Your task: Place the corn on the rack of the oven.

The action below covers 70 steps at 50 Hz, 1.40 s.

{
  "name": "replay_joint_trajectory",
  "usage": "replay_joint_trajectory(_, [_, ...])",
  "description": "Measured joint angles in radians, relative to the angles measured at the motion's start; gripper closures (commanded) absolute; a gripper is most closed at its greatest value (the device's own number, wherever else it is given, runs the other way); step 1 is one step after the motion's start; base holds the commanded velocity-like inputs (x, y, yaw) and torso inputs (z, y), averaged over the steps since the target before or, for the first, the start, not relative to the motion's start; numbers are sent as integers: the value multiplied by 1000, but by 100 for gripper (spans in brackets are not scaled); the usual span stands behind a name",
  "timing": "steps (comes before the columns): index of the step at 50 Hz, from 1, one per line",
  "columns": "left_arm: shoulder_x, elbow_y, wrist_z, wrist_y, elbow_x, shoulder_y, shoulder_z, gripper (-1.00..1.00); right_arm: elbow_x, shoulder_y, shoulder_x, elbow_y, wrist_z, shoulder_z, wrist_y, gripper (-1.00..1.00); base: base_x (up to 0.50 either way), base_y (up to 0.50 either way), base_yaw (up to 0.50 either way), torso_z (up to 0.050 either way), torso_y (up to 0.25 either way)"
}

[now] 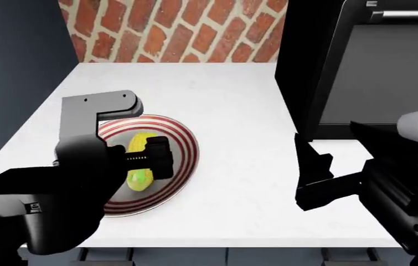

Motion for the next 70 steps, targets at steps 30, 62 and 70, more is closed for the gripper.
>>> replay_joint_trajectory(30, [13, -35, 19, 21, 52, 23, 82, -100, -64, -141, -3, -41, -106, 146, 0, -100, 0, 0, 0, 0, 0])
replay_joint_trajectory(62, [6, 0, 14, 64, 58, 4, 97, 100, -105, -196, -1, -54, -161, 203, -6, -100, 0, 0, 0, 0, 0])
replay_joint_trajectory(70, [-9, 50, 35, 74, 66, -13, 78, 100, -105, -187, 4, -57, -160, 197, -11, -100, 0, 0, 0, 0, 0])
